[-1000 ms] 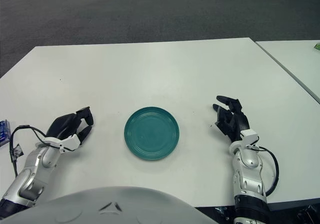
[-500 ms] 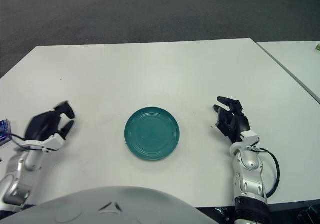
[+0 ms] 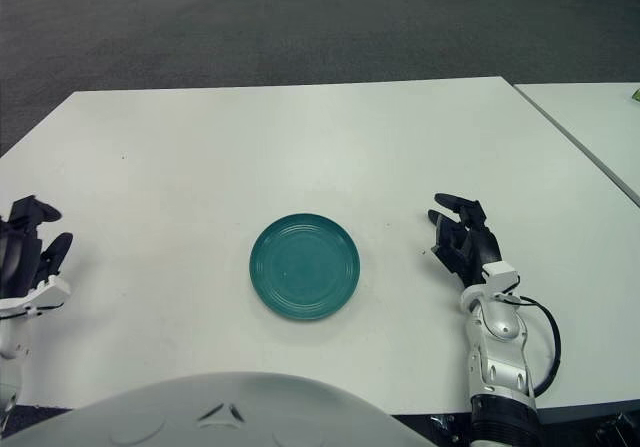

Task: Put the gum into the plate.

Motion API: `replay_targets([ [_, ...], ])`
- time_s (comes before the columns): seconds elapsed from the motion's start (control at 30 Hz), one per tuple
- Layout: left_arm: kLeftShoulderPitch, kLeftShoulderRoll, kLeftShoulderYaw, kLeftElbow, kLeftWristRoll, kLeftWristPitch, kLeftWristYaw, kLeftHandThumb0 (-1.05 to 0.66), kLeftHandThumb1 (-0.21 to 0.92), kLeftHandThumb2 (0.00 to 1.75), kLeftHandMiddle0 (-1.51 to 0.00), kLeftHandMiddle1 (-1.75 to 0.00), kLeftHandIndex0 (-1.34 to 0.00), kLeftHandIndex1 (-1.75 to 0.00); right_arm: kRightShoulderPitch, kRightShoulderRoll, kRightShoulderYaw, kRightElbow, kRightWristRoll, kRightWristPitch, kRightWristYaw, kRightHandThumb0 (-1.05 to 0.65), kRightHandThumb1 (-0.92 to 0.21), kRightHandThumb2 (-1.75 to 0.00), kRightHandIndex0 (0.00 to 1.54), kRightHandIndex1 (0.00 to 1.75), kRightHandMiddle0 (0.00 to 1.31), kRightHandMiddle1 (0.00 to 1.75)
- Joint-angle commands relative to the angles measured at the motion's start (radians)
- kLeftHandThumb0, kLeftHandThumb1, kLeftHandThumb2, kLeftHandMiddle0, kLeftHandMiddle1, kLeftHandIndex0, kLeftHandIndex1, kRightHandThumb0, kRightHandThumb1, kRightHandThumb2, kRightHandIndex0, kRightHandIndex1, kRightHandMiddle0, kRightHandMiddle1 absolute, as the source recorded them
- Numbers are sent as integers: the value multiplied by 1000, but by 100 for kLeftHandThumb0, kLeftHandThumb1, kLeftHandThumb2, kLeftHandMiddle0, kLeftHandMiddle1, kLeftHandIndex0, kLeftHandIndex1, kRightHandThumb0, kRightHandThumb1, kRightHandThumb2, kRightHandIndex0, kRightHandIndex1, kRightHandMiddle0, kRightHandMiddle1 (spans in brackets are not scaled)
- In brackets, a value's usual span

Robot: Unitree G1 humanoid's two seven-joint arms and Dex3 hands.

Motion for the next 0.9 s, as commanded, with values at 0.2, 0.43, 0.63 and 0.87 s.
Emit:
replay_targets([
  [0.2, 7, 35, 90, -6, 36, 77, -8, -82, 92, 62, -25, -82, 0, -108, 15, 0, 1, 22, 4, 42, 8, -87, -92, -85, 27, 54, 0, 102],
  [0.43, 13, 42, 103, 29, 43, 109, -16, -82, 92, 63, -25, -79, 0, -109, 13, -3, -3, 24, 6, 44, 12, -87, -92, -85, 27, 54, 0, 102],
  [0.63, 0, 59, 99, 140, 18, 94, 3, -82, 92, 62, -25, -79, 0, -109, 8, -8, -9, 29, 9, 46, 18, -87, -92, -85, 27, 54, 0, 102],
  [0.87, -31, 85, 97, 254, -20, 78, 13, -82, 92, 63, -26, -79, 0, -110, -1, -16, -16, 42, 13, 47, 26, -87, -92, -85, 26, 55, 0, 102],
])
